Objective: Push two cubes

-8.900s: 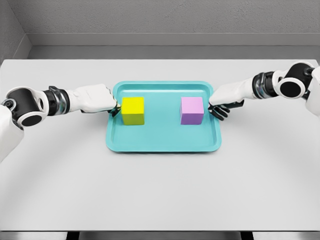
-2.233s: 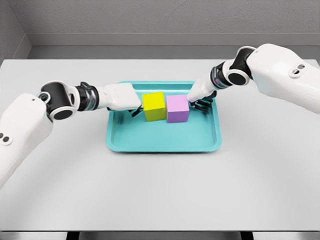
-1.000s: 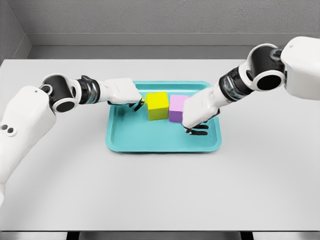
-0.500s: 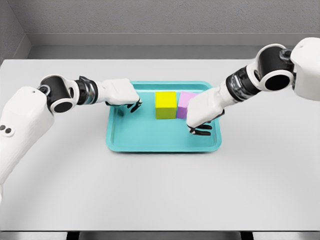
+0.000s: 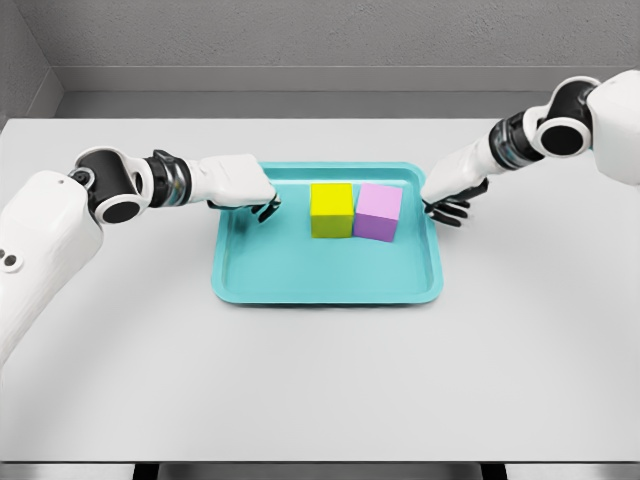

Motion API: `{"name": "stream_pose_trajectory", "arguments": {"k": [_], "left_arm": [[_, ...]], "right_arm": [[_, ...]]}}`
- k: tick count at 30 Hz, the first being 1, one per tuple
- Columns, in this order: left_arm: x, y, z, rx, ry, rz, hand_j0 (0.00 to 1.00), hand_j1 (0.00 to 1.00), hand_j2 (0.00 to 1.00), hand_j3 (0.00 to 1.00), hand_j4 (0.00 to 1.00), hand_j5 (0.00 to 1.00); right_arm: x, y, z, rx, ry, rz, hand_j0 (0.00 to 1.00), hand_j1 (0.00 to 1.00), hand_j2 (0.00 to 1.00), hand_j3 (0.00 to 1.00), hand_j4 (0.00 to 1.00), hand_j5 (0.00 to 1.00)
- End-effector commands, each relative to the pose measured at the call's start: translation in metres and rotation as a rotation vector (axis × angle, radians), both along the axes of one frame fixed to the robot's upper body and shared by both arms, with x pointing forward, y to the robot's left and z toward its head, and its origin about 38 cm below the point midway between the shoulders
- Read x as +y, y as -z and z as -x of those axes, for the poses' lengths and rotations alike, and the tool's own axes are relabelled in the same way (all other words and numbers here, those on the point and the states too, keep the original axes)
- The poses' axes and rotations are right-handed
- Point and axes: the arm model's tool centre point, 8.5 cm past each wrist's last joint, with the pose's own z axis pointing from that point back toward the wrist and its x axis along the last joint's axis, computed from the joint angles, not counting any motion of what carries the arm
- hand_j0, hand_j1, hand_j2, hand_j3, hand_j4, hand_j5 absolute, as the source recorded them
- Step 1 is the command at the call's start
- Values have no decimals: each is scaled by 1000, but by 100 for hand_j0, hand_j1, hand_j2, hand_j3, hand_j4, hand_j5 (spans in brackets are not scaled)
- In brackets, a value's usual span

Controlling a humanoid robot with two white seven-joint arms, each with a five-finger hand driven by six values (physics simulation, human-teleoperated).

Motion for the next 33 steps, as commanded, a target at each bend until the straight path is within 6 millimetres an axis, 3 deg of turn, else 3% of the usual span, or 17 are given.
{"name": "stream_pose_trajectory", "arguments": {"k": [1, 5, 14, 20, 33], "left_arm": [[-2, 1, -1, 6, -2, 8, 35, 35, 35, 35, 35, 35], [0, 6, -4, 20, -17, 6, 35, 35, 35, 35, 35, 35], [-4, 5, -7, 22, -19, 9, 35, 35, 35, 35, 35, 35], [5, 5, -7, 24, -31, 2, 35, 35, 35, 35, 35, 35], [1, 5, -7, 23, -28, 3, 35, 35, 35, 35, 35, 35]], "right_arm": [[15, 3, -5, -7, 4, 7, 12, 12, 12, 12, 12, 12], [25, 6, -5, -7, -5, 14, 12, 12, 12, 12, 12, 12], [22, 13, -4, -1, 13, 26, 12, 12, 12, 12, 12, 12], [30, 13, -4, -6, 12, 26, 12, 12, 12, 12, 12, 12], [35, 10, -6, -15, 13, 22, 12, 12, 12, 12, 12, 12]]}}
